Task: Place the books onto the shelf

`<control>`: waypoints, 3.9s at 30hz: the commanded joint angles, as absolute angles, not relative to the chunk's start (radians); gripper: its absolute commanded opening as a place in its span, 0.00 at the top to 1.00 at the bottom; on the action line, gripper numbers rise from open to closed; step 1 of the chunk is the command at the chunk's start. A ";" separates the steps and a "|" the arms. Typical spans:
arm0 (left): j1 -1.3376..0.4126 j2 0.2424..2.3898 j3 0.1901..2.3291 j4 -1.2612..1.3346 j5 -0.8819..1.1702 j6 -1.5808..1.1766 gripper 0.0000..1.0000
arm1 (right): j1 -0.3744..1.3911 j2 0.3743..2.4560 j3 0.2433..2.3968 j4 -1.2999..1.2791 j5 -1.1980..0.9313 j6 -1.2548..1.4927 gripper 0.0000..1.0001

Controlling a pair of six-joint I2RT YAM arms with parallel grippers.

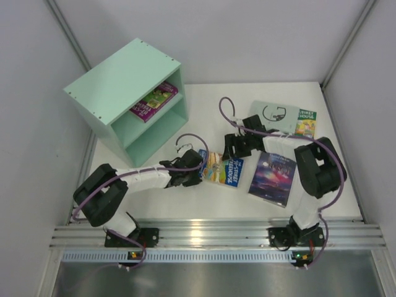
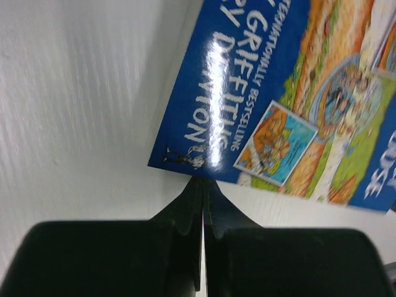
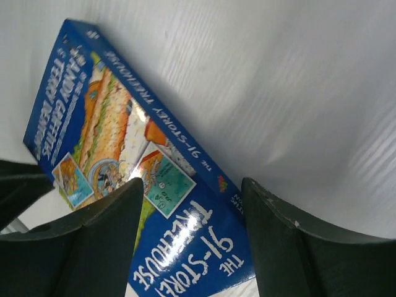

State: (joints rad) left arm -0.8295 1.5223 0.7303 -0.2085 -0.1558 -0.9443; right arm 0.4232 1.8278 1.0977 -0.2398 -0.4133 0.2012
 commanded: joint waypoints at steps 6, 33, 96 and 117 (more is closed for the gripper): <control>-0.707 1.565 0.822 -0.238 -0.235 -0.884 1.00 | 0.488 1.530 0.804 -0.157 -0.486 0.365 0.37; -0.707 1.427 0.629 -0.049 0.009 -0.948 0.50 | 0.686 1.471 0.655 -0.031 -0.183 0.575 0.38; -0.546 1.575 0.439 0.140 0.215 -0.973 1.00 | 0.581 1.467 0.469 0.482 -0.371 0.936 0.62; -0.543 1.232 1.342 -0.603 -0.077 -0.713 0.34 | 0.584 1.177 0.658 0.366 -0.281 1.179 1.00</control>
State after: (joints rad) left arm -0.5446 1.3075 1.2278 -0.4606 0.0154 -0.7757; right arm 0.5751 1.2304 0.5331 0.3016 -0.3244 1.1206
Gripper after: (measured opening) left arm 0.651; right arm 0.273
